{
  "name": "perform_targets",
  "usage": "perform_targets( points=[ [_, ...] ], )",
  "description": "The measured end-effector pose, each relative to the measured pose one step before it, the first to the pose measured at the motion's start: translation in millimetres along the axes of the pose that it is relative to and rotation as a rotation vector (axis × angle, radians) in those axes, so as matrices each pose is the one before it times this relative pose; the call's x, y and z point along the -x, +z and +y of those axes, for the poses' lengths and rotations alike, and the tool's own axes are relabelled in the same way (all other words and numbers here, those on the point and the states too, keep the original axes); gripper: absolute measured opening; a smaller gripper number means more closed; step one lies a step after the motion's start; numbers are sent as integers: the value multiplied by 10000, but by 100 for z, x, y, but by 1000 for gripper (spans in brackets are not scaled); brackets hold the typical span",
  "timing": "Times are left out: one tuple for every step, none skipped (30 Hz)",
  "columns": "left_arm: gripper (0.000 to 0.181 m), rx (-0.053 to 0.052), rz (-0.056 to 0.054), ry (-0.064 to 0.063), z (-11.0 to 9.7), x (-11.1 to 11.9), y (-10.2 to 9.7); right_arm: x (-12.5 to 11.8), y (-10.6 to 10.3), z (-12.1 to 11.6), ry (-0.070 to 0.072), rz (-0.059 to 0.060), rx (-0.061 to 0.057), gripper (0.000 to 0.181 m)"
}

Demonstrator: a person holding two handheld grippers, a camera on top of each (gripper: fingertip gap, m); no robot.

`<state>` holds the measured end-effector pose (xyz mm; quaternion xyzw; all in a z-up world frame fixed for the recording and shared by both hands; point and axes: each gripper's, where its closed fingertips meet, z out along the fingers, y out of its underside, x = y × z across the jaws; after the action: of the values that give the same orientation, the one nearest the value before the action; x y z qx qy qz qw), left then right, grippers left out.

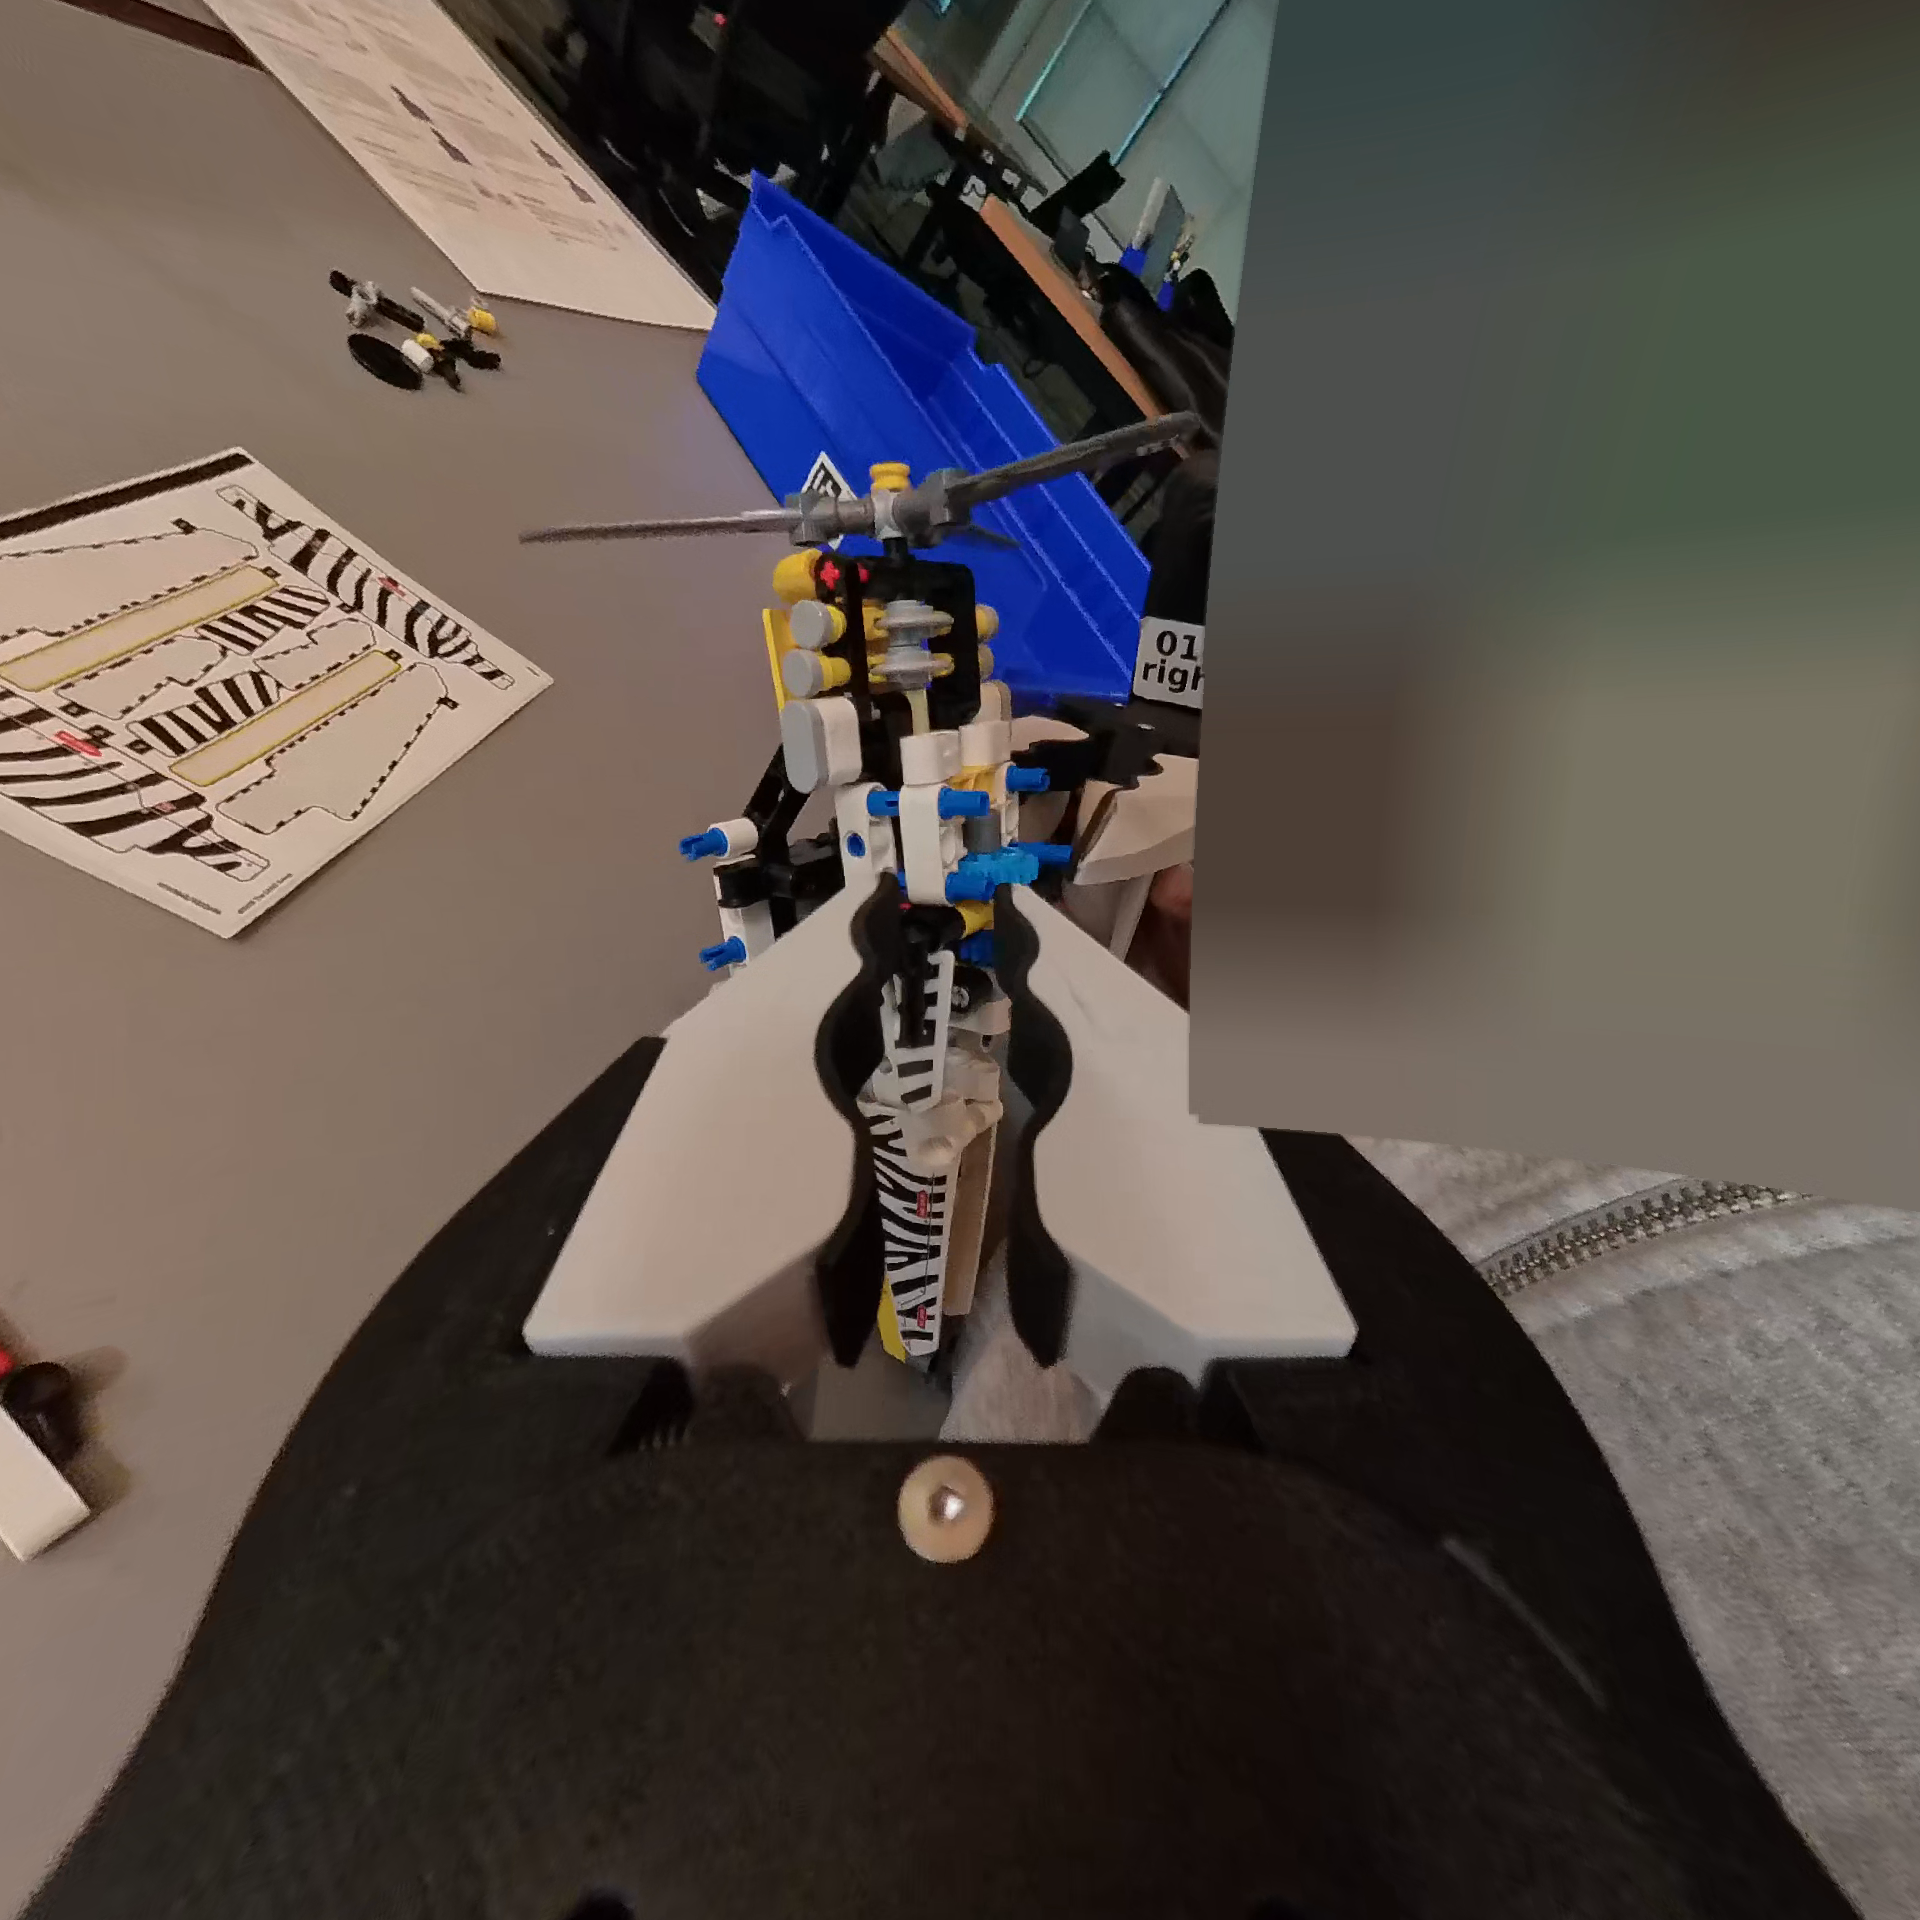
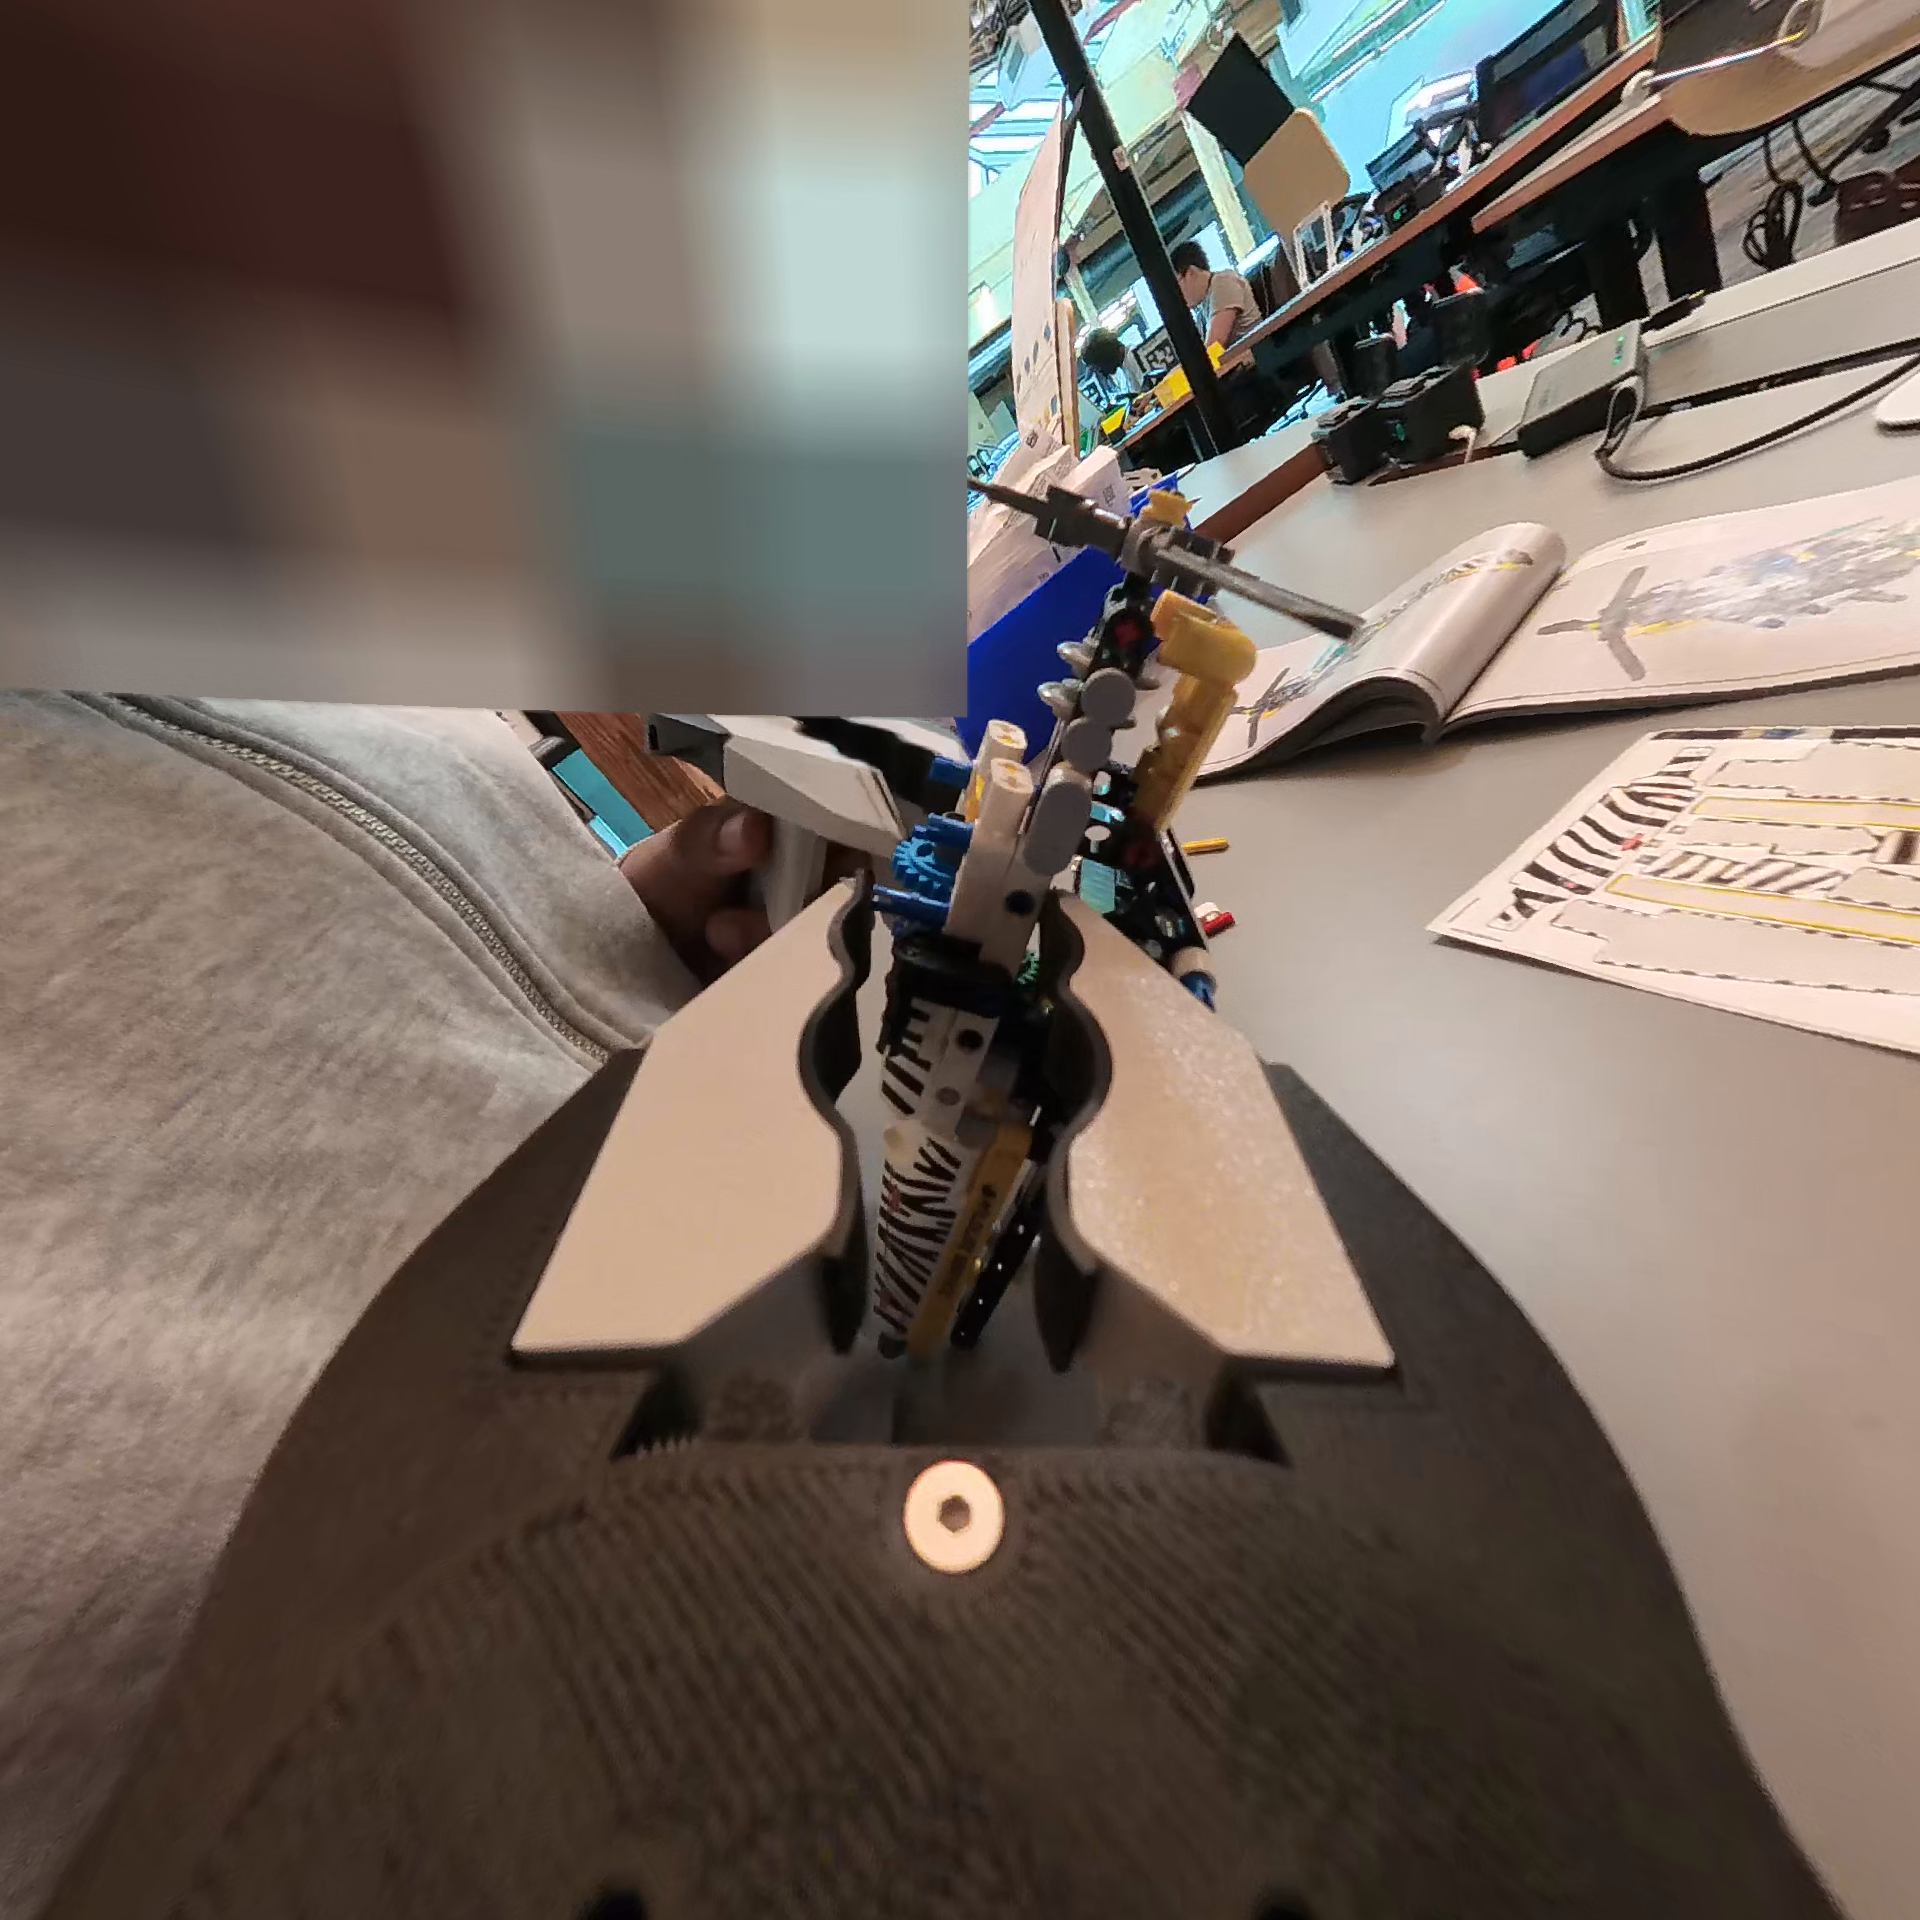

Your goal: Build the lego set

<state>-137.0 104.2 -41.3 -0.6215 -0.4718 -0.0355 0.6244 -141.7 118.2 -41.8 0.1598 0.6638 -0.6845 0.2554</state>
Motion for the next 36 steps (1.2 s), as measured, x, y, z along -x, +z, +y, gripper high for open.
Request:
perform_targets(
  points=[
    [16,40,38,-54,74,-29,95,87,98,-1,-44,-20,35,29],
    [15,-18,7,-26,-26,1,20,23,51,11,-67,50,40,29],
    [14,49,-14,8,60,3,14,-24,12,16,-60,45,40,30],
    [14,25,14,-8,24,-60,-14,16,29,6,-1,2,19,29],
    [13,24,3,3,53,-59,-10,30,39,18,15,-7,-10,30],
    [13,-10,11,-8,8,-33,-31,42,22,9,17,-19,-29,30],
    [13,-5,26,-31,-9,-14,-28,40,28,-6,7,-12,-22,30],
    [13,0,34,-45,6,-5,-14,17,27,16,-27,-4,-4,29],
    [13,-13,43,-43,-3,-14,5,28,41,7,-43,0,10,29],
    [12,-12,59,-12,-11,-44,-13,51,19,12,-51,-19,13,29],
    [12,0,52,-17,17,-55,-11,33,-1,23,-33,-32,19,29],
    [12,-1,52,-12,4,-70,-6,75,-15,17,-17,-35,28,29],
    [12,9,64,-4,10,-75,-7,75,-28,-4,-18,-42,43,29],
    [12,24,59,-14,18,-56,21,91,-41,8,-21,-47,64,29],
    [12,19,46,-20,10,-54,17,50,-48,-9,-26,-38,79,29],
    [12,23,42,-21,7,-27,18,53,-3,-26,-33,-38,87,29],
    [12,23,29,-21,9,-25,19,-19,-3,-12,-7,-44,65,29],
    [12,21,45,-39,13,-45,-8,-9,1,-3,23,-63,38,29],
    [12,24,70,-74,21,-51,-5,17,-55,9,31,-85,4,29],
    [12,24,77,-93,31,-56,-10,97,-119,66,36,-85,-11,29],
    [12,18,87,-81,28,-67,-12,25,-49,8,34,-86,-6,29],
    [12,10,76,-69,23,-49,-12,17,-52,16,15,-83,12,29],
    [11,9,95,-92,26,-54,-6,20,-60,2,4,-89,35,29],
    [11,15,115,-116,23,-64,-3,24,-51,5,-8,-93,50,29],
    [11,18,133,-130,27,-58,-11,54,-56,1,-22,-91,53,29],
    [11,26,143,-144,54,-48,-10,64,-63,-22,-14,-95,46,29],
    [11,26,147,-123,74,-51,20,67,-64,-50,-17,-102,28,29],
    [11,0,118,-99,41,-62,15,62,-60,-24,-24,-102,38,29],
    [11,-7,43,-28,1,2,13,31,-50,5,-28,-74,69,29],
    [11,14,19,25,2,-10,6,96,-31,87,-22,-67,78,29],
    [11,21,24,20,0,-26,13,23,-56,2,-12,-85,49,29],
    [11,-2,44,-4,-2,-1,15,23,-66,12,17,-82,6,29],
    [11,-18,95,-78,0,-26,13,-2,-65,-2,49,-85,-30,29],
    [11,-27,140,-131,2,-20,7,-16,-80,22,51,-110,-55,29],
    [3,-80,195,-165,-50,-56,-24,170,-40,-55,57,-189,-90,29],
    [2,-114,308,-303,-57,-176,4,181,-42,-223,75,-200,-170,29]
  ],
)
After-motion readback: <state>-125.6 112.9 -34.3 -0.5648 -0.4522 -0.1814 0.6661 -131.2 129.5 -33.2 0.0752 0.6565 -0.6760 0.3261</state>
